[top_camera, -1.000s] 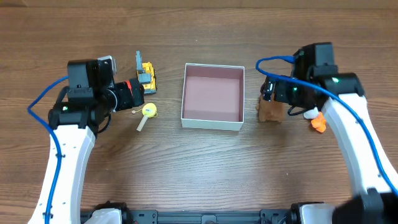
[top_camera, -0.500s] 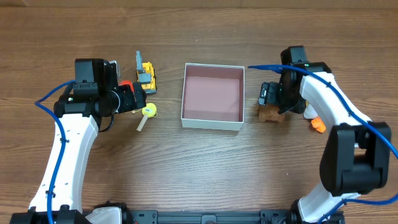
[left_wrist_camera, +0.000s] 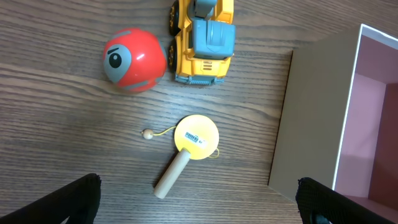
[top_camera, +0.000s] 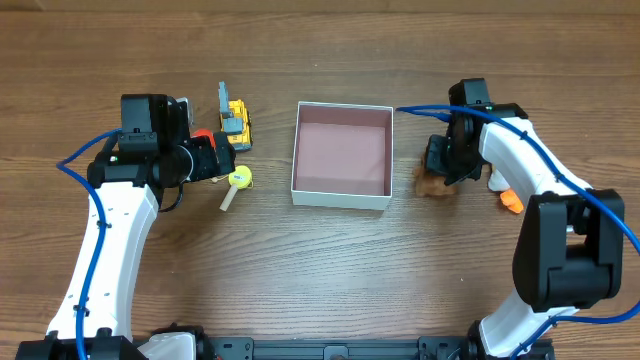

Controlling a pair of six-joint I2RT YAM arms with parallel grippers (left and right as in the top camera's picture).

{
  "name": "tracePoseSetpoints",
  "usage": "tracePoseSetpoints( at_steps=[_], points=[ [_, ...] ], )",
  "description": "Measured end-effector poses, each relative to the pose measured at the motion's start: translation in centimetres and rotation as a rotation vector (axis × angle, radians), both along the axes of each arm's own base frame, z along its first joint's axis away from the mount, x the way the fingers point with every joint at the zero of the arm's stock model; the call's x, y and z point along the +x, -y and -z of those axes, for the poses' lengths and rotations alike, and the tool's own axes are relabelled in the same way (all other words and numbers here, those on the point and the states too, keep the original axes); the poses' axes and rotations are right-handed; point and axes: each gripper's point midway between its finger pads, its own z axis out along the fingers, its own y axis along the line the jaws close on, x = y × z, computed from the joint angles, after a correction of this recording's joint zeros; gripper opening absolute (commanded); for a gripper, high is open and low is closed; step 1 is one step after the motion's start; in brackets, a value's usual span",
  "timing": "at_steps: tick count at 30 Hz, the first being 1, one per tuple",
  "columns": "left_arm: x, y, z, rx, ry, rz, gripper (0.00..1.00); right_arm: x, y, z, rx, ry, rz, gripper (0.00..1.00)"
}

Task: Pack container
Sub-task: 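Grasp the brown plush hamster with the right gripper, then carry the hamster left and release it into the white box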

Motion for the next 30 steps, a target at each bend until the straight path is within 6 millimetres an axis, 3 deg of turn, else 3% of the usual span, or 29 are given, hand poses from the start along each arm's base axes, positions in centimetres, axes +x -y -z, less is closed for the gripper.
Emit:
tracePoseSetpoints(
  at_steps=[4,8,14,17,19,22,24,27,30],
  points=[
    [0.0,0.0,0.0,0.000,0.000,0.000,1.00,-1.5,0.1,-1.0,-0.005,-0.038,0.009,0.05],
    [0.0,0.0,0.0,0.000,0.000,0.000,1.00,-1.5,-1.0,-5.6,0.020,0.060,0.012,0.06],
    [0.0,0.0,0.0,0.000,-0.001,0.000,1.00,-1.5,-8.6,-17.8,0.193,0.432,-0.098,0.06],
    [0.0,0.0,0.0,0.000,0.000,0.000,1.00,-2.2,-13.0,-20.9,0.291,0.530,-0.164,0.06],
    [0.0,0.0,0.0,0.000,0.000,0.000,1.00,-2.1,-15.0,-21.0,0.323,0.542,-0.180,0.06],
    [0.0,0.0,0.0,0.000,-0.001,0.000,1.00,-1.0,-17.5,-19.2,0.339,0.525,-0.191,0.07],
    [0.0,0.0,0.0,0.000,-0.001,0.000,1.00,-0.2,-18.7,-16.9,0.329,0.483,-0.190,0.08],
    [0.0,0.0,0.0,0.000,0.000,0.000,1.00,0.9,-19.7,-12.4,0.297,0.398,-0.180,0.20],
    [0.0,0.0,0.0,0.000,-0.001,0.000,1.00,1.7,-20.5,-8.3,0.283,0.327,-0.186,0.26]
  ],
)
